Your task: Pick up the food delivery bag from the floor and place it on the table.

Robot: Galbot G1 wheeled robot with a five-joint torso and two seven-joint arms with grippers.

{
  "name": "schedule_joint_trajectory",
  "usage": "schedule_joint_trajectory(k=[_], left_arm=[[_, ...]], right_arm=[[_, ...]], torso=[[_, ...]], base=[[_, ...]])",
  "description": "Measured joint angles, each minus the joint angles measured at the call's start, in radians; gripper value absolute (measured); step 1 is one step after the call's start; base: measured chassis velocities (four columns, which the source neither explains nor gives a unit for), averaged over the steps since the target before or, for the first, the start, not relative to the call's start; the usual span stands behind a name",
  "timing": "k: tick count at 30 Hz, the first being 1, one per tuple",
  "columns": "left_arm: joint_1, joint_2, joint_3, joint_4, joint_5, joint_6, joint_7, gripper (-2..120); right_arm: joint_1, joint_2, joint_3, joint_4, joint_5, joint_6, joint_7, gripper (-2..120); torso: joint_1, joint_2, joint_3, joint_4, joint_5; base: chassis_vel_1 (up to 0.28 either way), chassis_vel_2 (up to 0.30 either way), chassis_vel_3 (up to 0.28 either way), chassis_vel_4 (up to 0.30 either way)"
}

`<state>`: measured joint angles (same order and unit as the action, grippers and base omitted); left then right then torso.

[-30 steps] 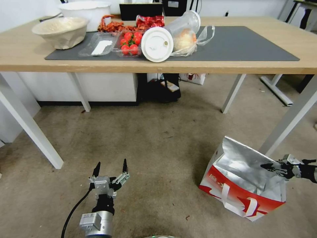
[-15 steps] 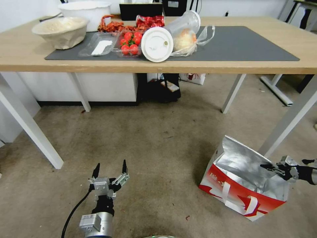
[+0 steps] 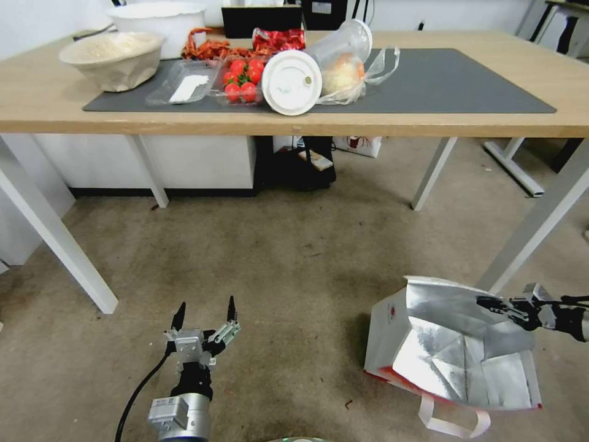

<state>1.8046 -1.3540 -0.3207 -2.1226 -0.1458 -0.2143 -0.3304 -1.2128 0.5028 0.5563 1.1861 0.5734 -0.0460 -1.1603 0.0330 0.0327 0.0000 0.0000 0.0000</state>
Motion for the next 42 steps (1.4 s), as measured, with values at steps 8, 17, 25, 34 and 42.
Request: schedule_joint_trajectory(k=[8,17,25,34,42], left_arm=[[0.002,0.003,-0.005,-0.004,0.0,0.002,0.0,100],[0.003,0.006,-0.009,-0.009,-0.003,0.005,0.003,100],[0.006,0.006,-0.01,-0.024,-0.007,0.021,0.003,100],[0.003,0.001,-0.017,-0.056,-0.017,0.067,-0.001,100],[0.0,0.002,-0.029,-0.074,-0.022,0.079,-0.001,100]], right_arm=[[-0.004,-0.064,0.01,0.071,0.001,-0.059,-0.099,0],[0.003,-0.134,0.027,0.138,0.014,-0.1,-0.215,0],[0.003,-0.16,0.034,0.177,0.067,-0.142,-0.247,0],[-0.006,-0.167,0.035,0.209,0.109,-0.173,-0.252,0],[-0.013,-0.172,0.035,0.229,0.143,-0.197,-0.261,0]], torso=[[0.0,0.0,0.0,0.0,0.0],[0.0,0.0,0.0,-0.0001,-0.0001],[0.0,0.0,0.0,0.0,-0.0001],[0.0,0.0,0.0,-0.0001,0.0],[0.0,0.0,0.0,0.0,-0.0001]], base=[[0.0,0.0,0.0,0.0],[0.0,0.0,0.0,0.0],[0.0,0.0,0.0,0.0],[0.0,0.0,0.0,0.0],[0.0,0.0,0.0,0.0]])
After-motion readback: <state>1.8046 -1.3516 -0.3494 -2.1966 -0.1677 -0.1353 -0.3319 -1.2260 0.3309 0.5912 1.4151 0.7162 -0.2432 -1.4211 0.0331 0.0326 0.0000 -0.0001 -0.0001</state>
